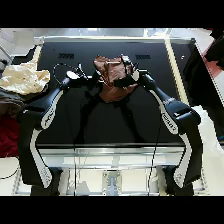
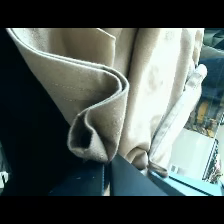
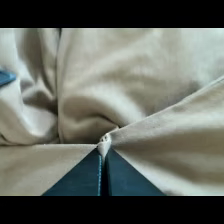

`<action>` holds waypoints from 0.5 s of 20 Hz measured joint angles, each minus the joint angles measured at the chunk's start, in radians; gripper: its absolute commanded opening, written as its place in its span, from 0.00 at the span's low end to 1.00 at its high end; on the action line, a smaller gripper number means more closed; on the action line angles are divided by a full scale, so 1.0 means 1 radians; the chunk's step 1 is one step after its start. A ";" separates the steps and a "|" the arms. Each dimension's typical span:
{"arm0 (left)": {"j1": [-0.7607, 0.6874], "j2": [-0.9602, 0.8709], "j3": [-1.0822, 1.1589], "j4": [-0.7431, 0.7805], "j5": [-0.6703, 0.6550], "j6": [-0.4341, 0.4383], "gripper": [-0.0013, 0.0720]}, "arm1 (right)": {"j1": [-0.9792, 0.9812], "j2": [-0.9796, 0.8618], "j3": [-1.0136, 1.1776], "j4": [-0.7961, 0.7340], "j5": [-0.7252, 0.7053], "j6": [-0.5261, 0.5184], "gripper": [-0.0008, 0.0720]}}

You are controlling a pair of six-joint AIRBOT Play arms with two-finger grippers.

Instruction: Fold the shirts.

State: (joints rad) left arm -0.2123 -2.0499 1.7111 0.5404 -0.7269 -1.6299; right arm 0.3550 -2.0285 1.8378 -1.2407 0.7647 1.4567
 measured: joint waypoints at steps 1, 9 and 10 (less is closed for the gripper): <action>0.000 0.002 0.000 0.000 -0.005 0.005 0.04 | -0.003 -0.004 0.006 -0.002 0.001 0.000 0.03; 0.152 0.224 0.000 0.002 -0.146 0.219 0.04 | -0.109 0.127 0.203 -0.132 0.370 -0.012 0.03; 0.188 0.277 0.000 0.002 -0.177 0.241 0.04 | -0.123 0.180 0.213 -0.143 0.428 -0.025 0.03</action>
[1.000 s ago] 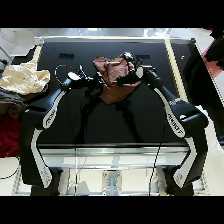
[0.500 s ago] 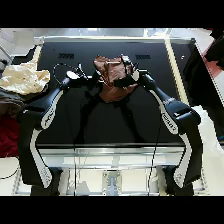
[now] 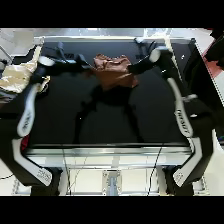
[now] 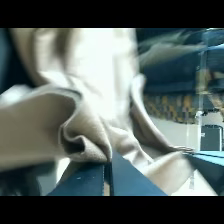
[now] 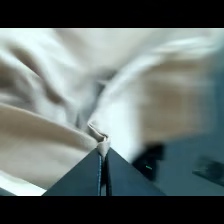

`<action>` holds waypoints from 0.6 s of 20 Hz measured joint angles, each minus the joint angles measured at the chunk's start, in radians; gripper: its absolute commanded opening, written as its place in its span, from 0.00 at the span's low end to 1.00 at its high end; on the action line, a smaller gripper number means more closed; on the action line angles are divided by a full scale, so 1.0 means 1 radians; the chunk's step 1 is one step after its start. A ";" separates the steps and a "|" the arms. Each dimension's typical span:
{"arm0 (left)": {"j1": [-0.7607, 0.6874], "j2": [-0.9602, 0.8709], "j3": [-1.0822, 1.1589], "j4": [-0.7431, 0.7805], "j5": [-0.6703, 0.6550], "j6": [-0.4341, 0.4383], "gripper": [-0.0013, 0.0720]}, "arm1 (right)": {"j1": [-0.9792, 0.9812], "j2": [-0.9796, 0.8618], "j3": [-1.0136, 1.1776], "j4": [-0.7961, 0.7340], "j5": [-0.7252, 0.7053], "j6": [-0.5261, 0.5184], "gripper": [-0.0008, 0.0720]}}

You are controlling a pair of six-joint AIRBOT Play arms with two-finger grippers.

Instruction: Fold the shirts.

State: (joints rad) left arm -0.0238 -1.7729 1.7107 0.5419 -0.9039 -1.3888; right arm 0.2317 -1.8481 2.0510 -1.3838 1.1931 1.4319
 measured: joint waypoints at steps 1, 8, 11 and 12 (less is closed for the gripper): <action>0.042 0.066 0.000 -0.005 -0.042 0.023 0.04 | -0.011 0.065 0.009 -0.004 0.053 -0.013 0.03; 0.262 0.590 0.000 0.008 -0.205 0.163 0.03 | 0.048 0.554 0.027 0.029 0.244 -0.056 0.03; 0.290 0.772 0.002 0.106 -0.215 0.196 0.03 | 0.107 0.698 0.029 -0.006 0.230 -0.059 0.03; 0.294 0.809 0.002 0.151 -0.216 0.196 0.03 | 0.120 0.725 0.028 -0.005 0.208 -0.059 0.03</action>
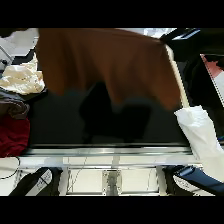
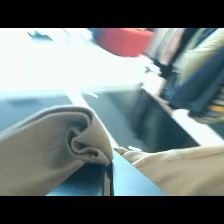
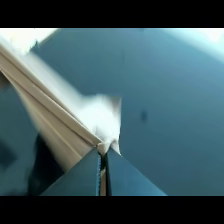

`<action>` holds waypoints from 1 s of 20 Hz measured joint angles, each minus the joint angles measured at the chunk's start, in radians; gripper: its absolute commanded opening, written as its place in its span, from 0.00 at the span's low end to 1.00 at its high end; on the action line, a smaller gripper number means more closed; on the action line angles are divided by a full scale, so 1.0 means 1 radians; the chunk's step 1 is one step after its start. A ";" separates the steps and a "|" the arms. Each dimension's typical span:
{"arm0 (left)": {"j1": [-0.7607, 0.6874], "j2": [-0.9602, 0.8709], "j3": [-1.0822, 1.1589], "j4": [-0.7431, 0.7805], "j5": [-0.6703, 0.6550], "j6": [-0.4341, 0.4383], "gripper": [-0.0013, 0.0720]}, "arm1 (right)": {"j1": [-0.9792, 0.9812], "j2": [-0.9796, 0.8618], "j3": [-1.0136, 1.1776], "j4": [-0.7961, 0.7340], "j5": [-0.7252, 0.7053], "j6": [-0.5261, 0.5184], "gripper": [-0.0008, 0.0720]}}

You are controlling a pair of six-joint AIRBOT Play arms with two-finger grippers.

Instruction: Fold the shirts.

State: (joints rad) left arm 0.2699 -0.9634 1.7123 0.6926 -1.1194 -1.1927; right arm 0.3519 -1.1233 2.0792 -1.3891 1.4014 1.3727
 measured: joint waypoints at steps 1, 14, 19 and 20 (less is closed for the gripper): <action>0.003 0.025 0.000 0.042 -0.005 -0.004 0.03 | 0.010 0.018 -0.006 0.001 -0.024 0.000 0.03; -0.140 -0.571 -0.002 0.373 0.276 -0.087 0.94 | -0.067 -0.537 -0.100 -0.087 -0.535 0.024 0.41; -0.163 -0.709 -0.001 0.325 0.394 -0.109 0.97 | -0.081 -0.684 -0.077 -0.044 -0.734 0.046 0.52; -0.148 -0.702 -0.001 0.323 0.407 -0.114 0.96 | -0.095 -0.684 -0.059 -0.063 -0.718 0.049 0.52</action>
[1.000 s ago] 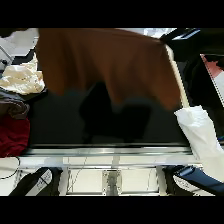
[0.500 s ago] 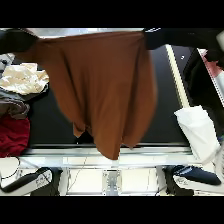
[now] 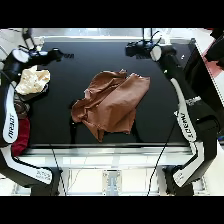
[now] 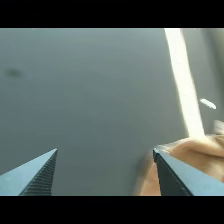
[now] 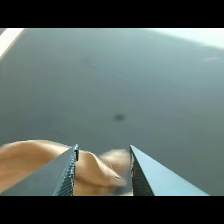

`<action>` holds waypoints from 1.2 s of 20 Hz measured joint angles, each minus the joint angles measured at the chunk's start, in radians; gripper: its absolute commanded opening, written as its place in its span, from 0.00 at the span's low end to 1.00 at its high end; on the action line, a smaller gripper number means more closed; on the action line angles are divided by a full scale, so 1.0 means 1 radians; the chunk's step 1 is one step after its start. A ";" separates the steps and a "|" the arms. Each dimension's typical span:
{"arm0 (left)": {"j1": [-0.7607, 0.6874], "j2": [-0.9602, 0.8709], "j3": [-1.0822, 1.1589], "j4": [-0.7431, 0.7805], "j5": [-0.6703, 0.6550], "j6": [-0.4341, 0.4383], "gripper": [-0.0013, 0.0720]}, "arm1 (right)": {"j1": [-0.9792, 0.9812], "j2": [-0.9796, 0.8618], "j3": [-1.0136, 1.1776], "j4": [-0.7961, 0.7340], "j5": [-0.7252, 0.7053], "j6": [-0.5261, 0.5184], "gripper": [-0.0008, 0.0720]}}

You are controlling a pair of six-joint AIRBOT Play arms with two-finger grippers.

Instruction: Fold the shirts.

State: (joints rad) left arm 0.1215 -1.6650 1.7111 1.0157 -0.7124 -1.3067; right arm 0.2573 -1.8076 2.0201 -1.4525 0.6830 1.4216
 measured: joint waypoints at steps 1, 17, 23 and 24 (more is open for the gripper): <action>0.018 0.019 0.000 -0.012 -0.014 0.001 0.96 | -0.016 0.013 0.015 -0.011 0.027 0.003 0.52; -0.051 0.007 -0.091 0.046 -0.882 0.445 0.69 | -0.473 0.775 -0.237 -0.044 0.816 -0.017 0.52; -0.159 -0.116 -0.104 0.175 -0.840 0.496 0.70 | -0.503 0.971 -0.391 -0.002 0.856 -0.023 0.52; -0.165 -0.126 -0.104 0.183 -0.822 0.498 0.69 | -0.504 0.986 -0.399 0.002 0.859 -0.023 0.52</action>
State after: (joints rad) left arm -0.0433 -1.7905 1.6070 1.1988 -1.5349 -0.8085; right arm -0.2466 -0.8215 1.6215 -1.4509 1.5421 1.3983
